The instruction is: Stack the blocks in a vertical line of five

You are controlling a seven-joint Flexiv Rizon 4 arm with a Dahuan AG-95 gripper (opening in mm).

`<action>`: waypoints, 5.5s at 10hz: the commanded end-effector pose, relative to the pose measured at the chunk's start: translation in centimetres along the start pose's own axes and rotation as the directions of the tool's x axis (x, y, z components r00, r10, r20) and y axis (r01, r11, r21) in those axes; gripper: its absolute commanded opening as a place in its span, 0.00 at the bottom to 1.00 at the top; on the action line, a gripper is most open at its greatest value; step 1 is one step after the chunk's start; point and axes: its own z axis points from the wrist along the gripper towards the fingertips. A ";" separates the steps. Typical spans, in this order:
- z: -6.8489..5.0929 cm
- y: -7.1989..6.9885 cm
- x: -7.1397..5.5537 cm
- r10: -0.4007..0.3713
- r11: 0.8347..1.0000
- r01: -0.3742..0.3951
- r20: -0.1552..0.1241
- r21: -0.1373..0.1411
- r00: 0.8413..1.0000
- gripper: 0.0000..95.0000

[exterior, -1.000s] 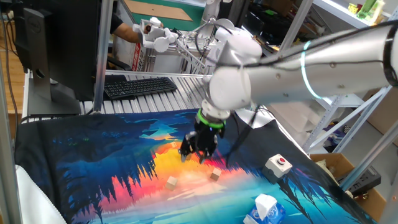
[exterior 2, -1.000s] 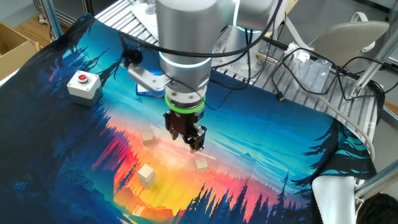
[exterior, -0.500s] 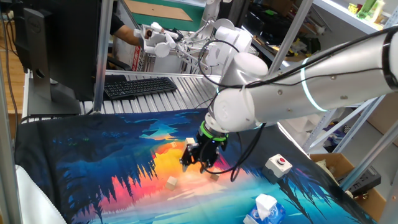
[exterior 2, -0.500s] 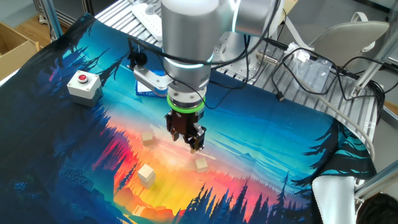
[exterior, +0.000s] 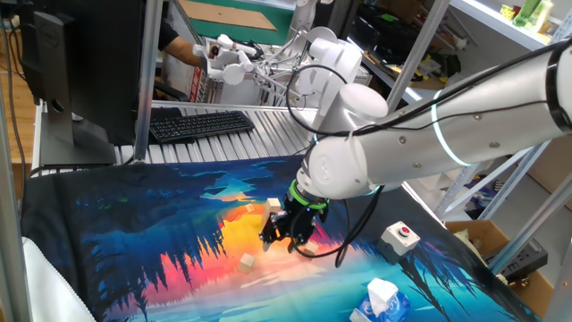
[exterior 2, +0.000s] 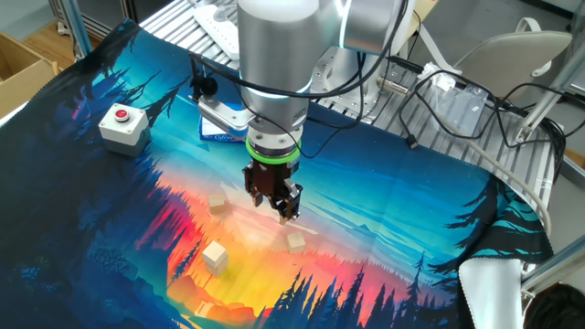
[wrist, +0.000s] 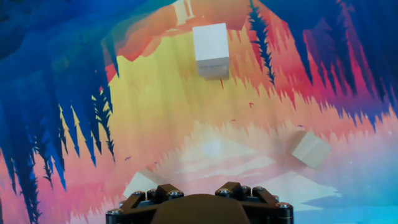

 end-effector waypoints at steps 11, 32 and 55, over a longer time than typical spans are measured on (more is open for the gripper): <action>-0.1 -0.1 0.1 -0.064 0.998 0.065 0.034 -0.024 0.997 0.40; -0.1 -0.1 0.1 -0.135 0.990 0.137 0.072 -0.026 0.988 0.40; -1.4 1.3 0.3 -0.103 0.994 0.105 0.060 -0.022 0.993 0.60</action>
